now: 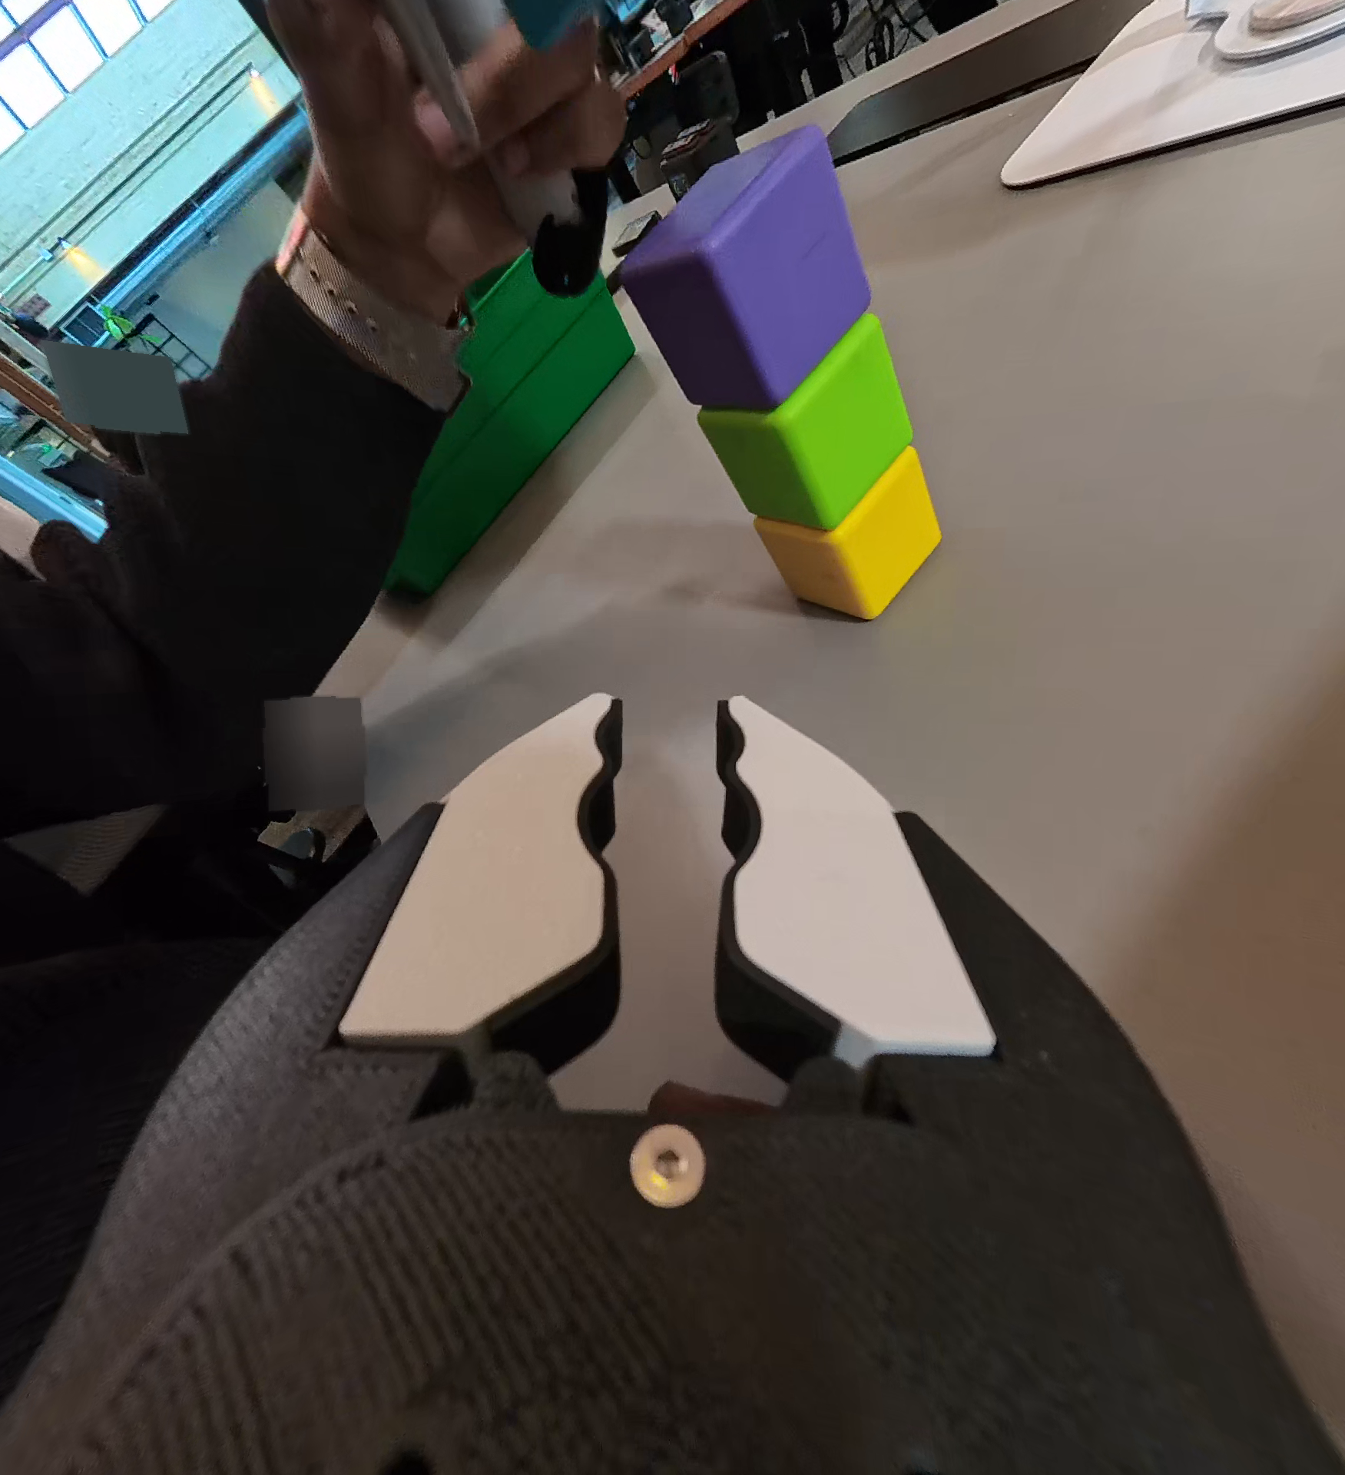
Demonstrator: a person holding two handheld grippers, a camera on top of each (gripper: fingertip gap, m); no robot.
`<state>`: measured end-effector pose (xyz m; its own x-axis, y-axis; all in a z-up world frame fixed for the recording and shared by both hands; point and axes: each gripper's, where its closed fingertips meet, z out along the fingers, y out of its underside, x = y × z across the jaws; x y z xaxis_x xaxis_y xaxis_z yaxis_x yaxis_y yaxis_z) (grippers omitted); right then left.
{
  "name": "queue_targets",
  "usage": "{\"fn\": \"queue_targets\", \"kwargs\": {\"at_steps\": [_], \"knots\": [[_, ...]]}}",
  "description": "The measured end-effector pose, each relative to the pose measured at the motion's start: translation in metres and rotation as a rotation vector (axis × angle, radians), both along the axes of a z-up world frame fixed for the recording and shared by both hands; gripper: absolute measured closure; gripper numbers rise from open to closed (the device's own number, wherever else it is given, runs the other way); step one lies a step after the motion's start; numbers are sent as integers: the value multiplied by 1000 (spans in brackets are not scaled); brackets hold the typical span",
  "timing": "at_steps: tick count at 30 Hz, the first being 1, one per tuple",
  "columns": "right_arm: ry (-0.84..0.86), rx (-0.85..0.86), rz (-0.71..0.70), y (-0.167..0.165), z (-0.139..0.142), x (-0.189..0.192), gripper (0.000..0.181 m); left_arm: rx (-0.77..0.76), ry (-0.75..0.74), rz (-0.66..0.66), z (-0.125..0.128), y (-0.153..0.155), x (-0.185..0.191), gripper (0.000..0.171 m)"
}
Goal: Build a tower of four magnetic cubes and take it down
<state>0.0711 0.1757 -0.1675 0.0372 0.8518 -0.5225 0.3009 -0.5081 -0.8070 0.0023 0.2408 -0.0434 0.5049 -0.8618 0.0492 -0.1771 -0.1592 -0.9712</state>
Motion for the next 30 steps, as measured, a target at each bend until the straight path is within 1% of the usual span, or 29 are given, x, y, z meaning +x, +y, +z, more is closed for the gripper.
{"fn": "queue_targets", "kwargs": {"at_steps": [3,5,9,10,14,22,30], "knots": [[-1,-2,4,-1,0,0,158,33,-34,52,-9,-7,-8,121],[0,0,5,-2,0,-1,158,19,-64,50,-11,-7,-10,121],[-6,15,4,-2,0,-1,158,33,-157,17,2,-7,-6,121],[-9,16,5,-2,-1,-1,158,25,-146,9,0,-6,-4,121],[-10,18,5,-2,-1,-1,158,-5,-7,11,-19,-4,-1,121],[-7,9,8,-3,-1,-1,158,-4,-5,-4,-15,-6,-2,121],[-5,6,9,-3,0,0,158,-13,-1,-16,-22,-7,-2,121]]}}
